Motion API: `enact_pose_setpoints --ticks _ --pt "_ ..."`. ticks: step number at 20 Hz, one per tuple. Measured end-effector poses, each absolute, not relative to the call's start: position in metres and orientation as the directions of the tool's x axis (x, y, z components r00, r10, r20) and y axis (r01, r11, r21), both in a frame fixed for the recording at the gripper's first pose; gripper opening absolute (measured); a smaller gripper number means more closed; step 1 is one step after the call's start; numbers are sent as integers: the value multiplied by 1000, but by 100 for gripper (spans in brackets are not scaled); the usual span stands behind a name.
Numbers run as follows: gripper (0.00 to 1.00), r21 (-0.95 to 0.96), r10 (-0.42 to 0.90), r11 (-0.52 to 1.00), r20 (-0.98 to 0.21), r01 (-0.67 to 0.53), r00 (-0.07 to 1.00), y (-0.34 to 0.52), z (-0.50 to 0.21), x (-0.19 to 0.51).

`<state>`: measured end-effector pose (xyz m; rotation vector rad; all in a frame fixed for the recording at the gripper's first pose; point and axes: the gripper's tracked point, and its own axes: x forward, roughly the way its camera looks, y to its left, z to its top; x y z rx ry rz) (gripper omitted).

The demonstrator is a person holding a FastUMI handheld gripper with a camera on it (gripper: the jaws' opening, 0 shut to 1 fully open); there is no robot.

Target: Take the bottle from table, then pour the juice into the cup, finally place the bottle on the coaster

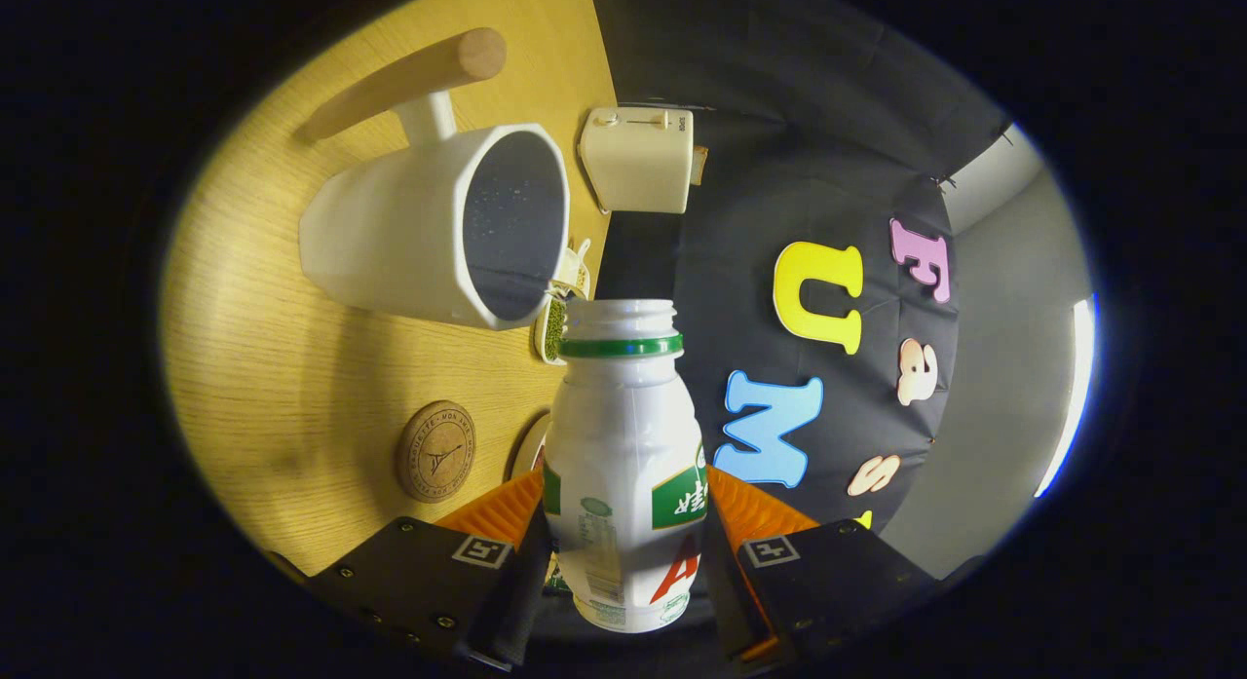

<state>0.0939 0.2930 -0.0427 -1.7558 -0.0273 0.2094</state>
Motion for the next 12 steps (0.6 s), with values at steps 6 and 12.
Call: enact_pose_setpoints --ticks 6,12 --pt "71 -971 132 -227 -112 -80 985 292 -36 96" --pt "71 -964 128 -255 -108 -73 986 294 -32 96"
